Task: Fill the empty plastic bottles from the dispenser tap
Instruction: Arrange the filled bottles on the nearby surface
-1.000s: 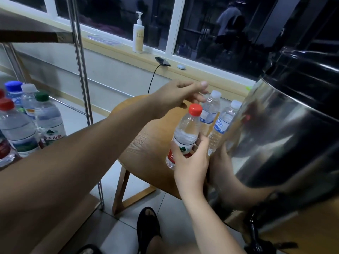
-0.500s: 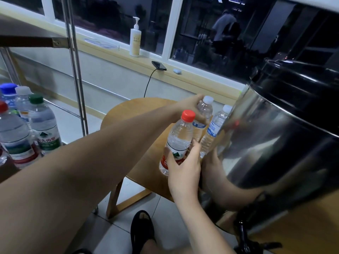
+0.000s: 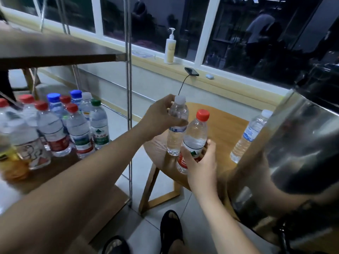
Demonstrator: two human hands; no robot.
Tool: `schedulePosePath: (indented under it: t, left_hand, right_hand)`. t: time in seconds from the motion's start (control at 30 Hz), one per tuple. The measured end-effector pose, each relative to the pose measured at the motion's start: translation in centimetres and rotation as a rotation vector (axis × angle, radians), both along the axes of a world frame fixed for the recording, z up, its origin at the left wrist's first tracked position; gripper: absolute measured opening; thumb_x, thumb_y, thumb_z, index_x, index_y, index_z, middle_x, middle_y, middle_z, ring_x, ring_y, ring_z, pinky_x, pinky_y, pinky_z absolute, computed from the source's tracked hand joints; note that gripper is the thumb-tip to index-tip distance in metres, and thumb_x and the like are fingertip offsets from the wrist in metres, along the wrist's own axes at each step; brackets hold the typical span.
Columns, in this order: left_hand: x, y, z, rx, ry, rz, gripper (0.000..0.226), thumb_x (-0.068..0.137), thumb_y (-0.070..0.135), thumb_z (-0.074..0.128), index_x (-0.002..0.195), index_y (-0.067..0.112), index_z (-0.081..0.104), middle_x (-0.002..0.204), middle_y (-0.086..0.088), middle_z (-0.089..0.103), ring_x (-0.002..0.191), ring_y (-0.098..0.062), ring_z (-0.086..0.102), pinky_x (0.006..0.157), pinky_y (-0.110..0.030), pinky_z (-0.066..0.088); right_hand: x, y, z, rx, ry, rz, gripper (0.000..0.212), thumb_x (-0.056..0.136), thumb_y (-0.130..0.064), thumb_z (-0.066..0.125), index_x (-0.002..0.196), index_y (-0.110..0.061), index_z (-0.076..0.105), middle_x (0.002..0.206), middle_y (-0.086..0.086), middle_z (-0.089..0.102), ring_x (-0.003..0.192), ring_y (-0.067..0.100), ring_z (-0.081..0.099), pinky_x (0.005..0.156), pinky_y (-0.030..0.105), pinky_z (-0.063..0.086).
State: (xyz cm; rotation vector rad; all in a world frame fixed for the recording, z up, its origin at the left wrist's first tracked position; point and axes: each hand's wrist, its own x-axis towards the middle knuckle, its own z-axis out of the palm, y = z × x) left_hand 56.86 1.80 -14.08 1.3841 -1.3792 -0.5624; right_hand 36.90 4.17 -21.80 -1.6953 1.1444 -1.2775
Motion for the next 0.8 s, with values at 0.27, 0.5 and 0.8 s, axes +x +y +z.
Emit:
schedulePosePath:
  t: [0.27,0.5,0.8]
  left_hand:
    - [7.6,10.5,-0.9,0.014,-0.020,0.351,0.062,0.075,0.024,0.098,0.126,0.038,0.065,0.106,0.024,0.076,0.090,0.010,0.071,0.074,-0.014,0.057]
    - [12.5,17.0,-3.5,0.008,0.006,0.552,0.060,0.078,0.023,0.096,0.129,0.032,0.065,0.117,0.015,0.078,0.107,-0.008,0.075,0.094,-0.039,0.064]
    - [15.9,20.9,-7.5,0.018,-0.026,0.826,0.060,0.075,0.038,0.098,0.126,0.035,0.067,0.118,0.014,0.077,0.109,-0.010,0.073,0.093,-0.047,0.063]
  right_hand:
    - [8.0,3.2,0.1,-0.058,0.021,0.256,0.060,0.094,-0.043,0.084,0.140,-0.042,0.045,0.127,-0.031,0.063,0.113,-0.009,0.065,0.090,0.017,0.057]
    - [15.1,5.4,-3.0,-0.009,0.052,0.445,0.063,0.091,-0.035,0.087,0.135,-0.049,0.043,0.122,-0.045,0.055,0.112,-0.025,0.054,0.093,0.004,0.047]
    - [23.0,7.3,-5.8,0.125,0.050,0.658,0.056,0.090,-0.048,0.085,0.132,-0.037,0.049,0.126,-0.021,0.066,0.113,-0.002,0.065,0.089,0.019,0.055]
